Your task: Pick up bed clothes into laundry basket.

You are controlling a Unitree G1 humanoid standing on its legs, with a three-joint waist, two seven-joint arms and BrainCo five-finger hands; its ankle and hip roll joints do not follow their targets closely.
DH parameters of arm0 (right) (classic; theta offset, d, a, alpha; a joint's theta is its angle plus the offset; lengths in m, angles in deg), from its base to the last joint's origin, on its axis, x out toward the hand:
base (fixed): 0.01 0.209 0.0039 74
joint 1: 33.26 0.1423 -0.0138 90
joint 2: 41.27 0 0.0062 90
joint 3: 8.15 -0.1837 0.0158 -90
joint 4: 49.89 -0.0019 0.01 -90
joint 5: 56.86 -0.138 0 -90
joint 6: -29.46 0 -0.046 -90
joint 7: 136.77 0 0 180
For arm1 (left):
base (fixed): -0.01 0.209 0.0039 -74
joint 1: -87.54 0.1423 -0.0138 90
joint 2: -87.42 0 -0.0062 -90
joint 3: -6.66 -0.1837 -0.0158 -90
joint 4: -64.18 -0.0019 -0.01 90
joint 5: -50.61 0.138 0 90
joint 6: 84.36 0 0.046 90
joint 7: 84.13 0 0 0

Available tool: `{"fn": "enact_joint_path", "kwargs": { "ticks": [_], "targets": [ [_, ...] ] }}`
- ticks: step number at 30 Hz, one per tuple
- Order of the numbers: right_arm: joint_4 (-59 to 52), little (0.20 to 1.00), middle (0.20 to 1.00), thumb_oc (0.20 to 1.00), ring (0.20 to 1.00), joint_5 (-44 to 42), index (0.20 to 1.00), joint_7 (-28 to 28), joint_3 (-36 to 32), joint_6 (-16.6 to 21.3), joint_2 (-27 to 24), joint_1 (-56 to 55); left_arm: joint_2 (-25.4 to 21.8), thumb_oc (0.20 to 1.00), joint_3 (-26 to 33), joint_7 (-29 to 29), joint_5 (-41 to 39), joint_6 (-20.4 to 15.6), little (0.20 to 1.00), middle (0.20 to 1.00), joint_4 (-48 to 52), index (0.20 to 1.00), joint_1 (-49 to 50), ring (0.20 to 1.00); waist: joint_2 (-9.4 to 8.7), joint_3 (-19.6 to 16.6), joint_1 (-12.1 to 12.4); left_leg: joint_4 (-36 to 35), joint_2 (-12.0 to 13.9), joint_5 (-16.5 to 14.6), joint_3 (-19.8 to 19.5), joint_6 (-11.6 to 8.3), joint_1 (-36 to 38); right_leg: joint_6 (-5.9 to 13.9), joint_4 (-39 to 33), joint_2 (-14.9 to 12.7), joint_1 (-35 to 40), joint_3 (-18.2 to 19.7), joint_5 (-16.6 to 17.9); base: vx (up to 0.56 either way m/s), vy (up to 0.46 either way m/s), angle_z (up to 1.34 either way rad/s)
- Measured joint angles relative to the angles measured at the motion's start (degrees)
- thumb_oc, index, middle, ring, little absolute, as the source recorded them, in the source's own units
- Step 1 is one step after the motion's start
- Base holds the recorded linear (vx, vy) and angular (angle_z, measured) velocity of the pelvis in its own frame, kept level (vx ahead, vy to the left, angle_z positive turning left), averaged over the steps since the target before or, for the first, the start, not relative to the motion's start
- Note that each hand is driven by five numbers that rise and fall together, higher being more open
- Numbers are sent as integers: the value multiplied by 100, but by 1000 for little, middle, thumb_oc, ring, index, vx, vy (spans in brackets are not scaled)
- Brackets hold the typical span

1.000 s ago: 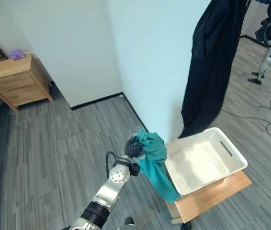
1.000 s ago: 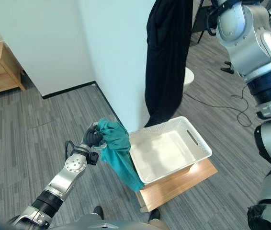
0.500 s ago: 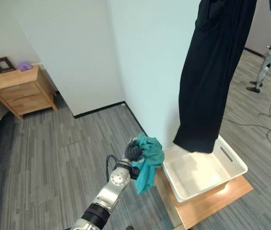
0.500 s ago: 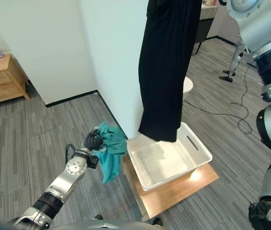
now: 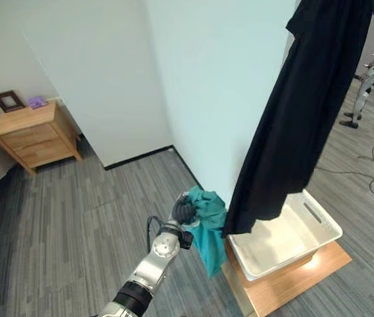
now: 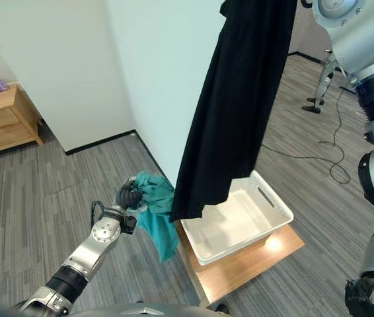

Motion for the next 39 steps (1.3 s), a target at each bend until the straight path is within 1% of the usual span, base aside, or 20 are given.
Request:
{"fn": "enact_joint_path", "kwargs": {
  "ticks": [4,6,9,11,13,14,15,18,19,21,22,23,24,25,27,31,34,39],
  "targets": [
    [-141,200,200,200,200,224,200,-27,-1,-1,-1,-253,0,200,0,23,0,0,200,200,0,200,1,200,-4,-1,-10,0,-2,-2,0,-2,11,2,0,-1,3,22,-2,0,0,0],
    [-387,200,200,200,200,391,200,-98,-230,-7,-47,-754,3,200,1,84,2,1,200,200,1,200,29,200,-20,-9,-13,0,0,-5,3,-5,13,7,-1,-1,1,29,-7,0,0,0],
    [-572,200,200,200,200,451,200,-195,-281,-12,-61,-1298,4,200,1,107,4,3,200,200,1,200,89,200,-20,-5,-32,-1,-2,-15,6,-17,11,44,-1,-3,-6,38,-33,0,0,0],
    [-966,200,200,200,200,545,200,-281,-762,-11,-131,-2103,36,200,6,108,9,6,200,200,1,200,106,200,-41,4,-46,-1,1,-16,2,-19,-5,57,-1,-1,-10,37,-45,-11,-12,4],
    [-1272,200,200,200,200,698,200,-388,-1070,13,-181,-2898,39,200,11,108,19,6,200,200,3,200,147,200,-34,5,-47,-1,-5,-22,2,-17,-49,61,-1,-10,-45,35,-49,-4,-3,2],
    [-1330,200,200,200,200,847,200,-600,-1083,-6,-251,-3384,37,200,21,109,22,10,200,200,4,200,174,200,-16,32,-40,-1,-15,-29,-7,-5,-106,51,11,-16,-105,32,-32,0,0,0],
    [-1335,200,200,200,200,903,200,-678,-1166,-1,-275,-3664,44,200,19,102,32,12,200,200,4,200,193,200,-2,48,-71,-1,-15,-20,-6,-17,-115,36,9,-16,-109,32,-22,-17,-12,3],
    [-1478,200,200,200,200,992,200,-855,-1750,-7,-230,-4900,75,200,21,93,61,19,200,200,11,200,223,200,17,93,-66,-1,-14,-19,-20,-22,-130,44,9,-12,-103,7,-30,-7,-5,4],
    [-1549,200,200,200,200,1081,200,-991,-1987,-26,-149,-5471,78,200,48,91,66,20,200,200,45,200,224,200,69,200,-75,-1,-16,-22,-25,-24,-131,45,9,-14,-102,0,-30,0,0,0],
    [-1625,200,200,200,200,1136,200,-1110,-2156,-25,-86,-5843,90,200,55,84,75,37,200,200,61,200,195,200,139,337,-151,-1,-16,-21,-23,-24,-137,43,15,-14,-109,1,-28,0,0,0],
    [-1619,200,200,200,200,1222,200,-1137,-2277,-43,42,-6133,110,200,60,80,104,68,200,200,66,200,193,200,182,403,-180,-1,-8,-23,-21,-25,-133,38,20,-2,-108,1,-24,0,0,0],
    [-1619,200,200,200,200,1326,200,-1220,-2273,-48,48,-6221,113,200,59,67,174,86,200,200,67,200,189,200,217,437,-197,0,-3,-24,-21,-27,-134,38,22,2,-115,3,-23,0,0,0],
    [-1616,241,241,241,241,1358,241,-1264,-2275,-49,54,-6293,113,200,61,54,242,92,200,200,67,200,189,200,246,462,-225,-1,3,-24,-20,-27,-137,37,22,8,-115,1,-24,0,0,0],
    [-1595,1000,1000,1000,1000,1387,1000,-1318,-2278,-48,68,-6338,112,200,68,42,258,93,200,200,68,200,189,200,261,472,-232,-1,11,-24,-18,-27,-138,38,21,17,-115,1,-25,0,0,0],
    [-1568,1000,1000,1000,1000,1570,1000,-1426,-2278,-58,77,-6394,108,200,132,-30,291,96,200,200,73,200,184,200,274,492,-232,0,27,-26,-14,-29,-137,39,19,35,-116,1,-35,0,0,0],
    [-1568,1000,1000,1000,1000,1643,1000,-1584,-2281,-58,75,-6393,104,200,229,-55,292,136,200,200,73,200,156,200,273,497,-227,0,33,-30,-15,-34,-137,47,6,34,-113,-1,-52,0,0,0],
    [-1568,1000,1000,1000,1000,1798,1000,-1596,-2281,-56,74,-6333,100,200,245,-55,294,142,200,200,73,200,87,200,273,497,-219,0,33,-32,-15,-37,-137,48,1,34,-113,-2,-54,0,0,0],
    [-1565,1000,1000,1000,1000,1774,1000,-1580,-2283,-58,17,-5793,88,200,360,-36,293,164,200,200,73,200,-167,200,275,497,-254,0,39,-31,-7,-37,-123,36,-1,39,-111,7,-72,-1,-20,-1]
  ]
}}
